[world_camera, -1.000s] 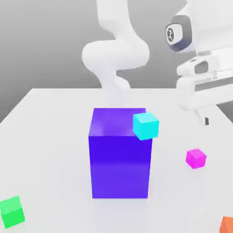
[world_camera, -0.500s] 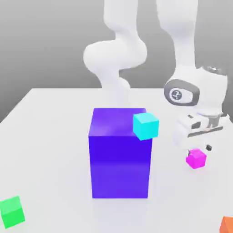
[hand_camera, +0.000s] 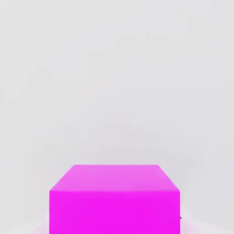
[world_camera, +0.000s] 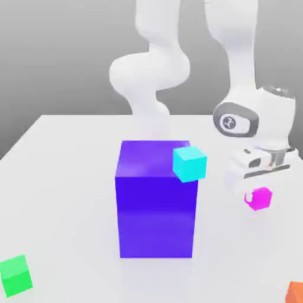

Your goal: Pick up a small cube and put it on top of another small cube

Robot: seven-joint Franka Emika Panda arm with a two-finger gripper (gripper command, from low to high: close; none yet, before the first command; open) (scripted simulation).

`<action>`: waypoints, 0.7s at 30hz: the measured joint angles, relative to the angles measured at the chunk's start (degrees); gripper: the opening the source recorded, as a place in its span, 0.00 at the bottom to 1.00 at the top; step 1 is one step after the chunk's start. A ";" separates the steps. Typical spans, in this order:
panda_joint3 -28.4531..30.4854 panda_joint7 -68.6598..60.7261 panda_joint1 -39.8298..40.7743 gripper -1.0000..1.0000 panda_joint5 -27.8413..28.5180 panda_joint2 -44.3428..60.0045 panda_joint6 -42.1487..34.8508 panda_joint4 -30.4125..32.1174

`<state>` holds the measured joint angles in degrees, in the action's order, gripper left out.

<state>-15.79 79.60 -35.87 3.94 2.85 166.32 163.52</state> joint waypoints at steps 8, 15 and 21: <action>5.34 -7.94 4.68 0.00 7.43 6.91 -4.38 -13.86; 11.86 -23.37 15.72 0.00 8.24 14.64 -9.14 -27.40; 16.62 -34.74 27.51 0.00 4.99 15.69 -13.00 -31.17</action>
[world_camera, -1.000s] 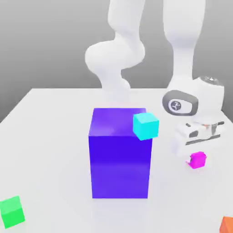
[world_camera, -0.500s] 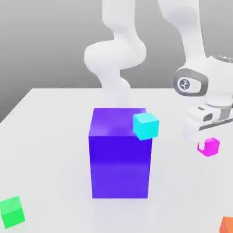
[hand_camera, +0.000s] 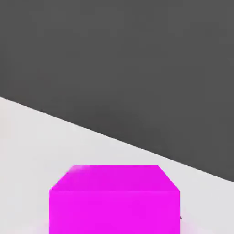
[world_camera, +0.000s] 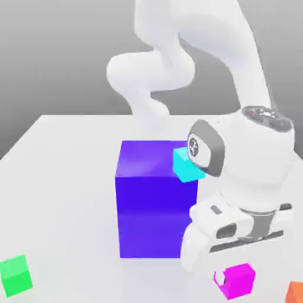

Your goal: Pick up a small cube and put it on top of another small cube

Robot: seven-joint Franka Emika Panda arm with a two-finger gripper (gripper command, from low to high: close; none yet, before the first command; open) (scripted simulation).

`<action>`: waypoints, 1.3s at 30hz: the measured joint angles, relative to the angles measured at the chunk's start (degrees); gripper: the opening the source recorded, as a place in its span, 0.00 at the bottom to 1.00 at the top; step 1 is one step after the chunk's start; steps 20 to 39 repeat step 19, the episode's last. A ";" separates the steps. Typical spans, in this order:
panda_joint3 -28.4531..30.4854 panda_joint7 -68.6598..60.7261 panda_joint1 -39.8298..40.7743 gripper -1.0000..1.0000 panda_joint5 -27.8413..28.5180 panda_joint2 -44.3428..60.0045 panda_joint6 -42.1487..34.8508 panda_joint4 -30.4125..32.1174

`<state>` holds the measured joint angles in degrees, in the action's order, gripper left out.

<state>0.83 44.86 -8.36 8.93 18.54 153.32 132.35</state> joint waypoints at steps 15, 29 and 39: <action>9.13 -26.14 28.69 0.00 -16.37 2.41 -1.02 -0.58; 8.89 -26.66 29.27 1.00 -16.96 3.51 -0.10 -0.68; 8.89 -26.66 29.27 1.00 -16.96 3.51 -0.10 -0.68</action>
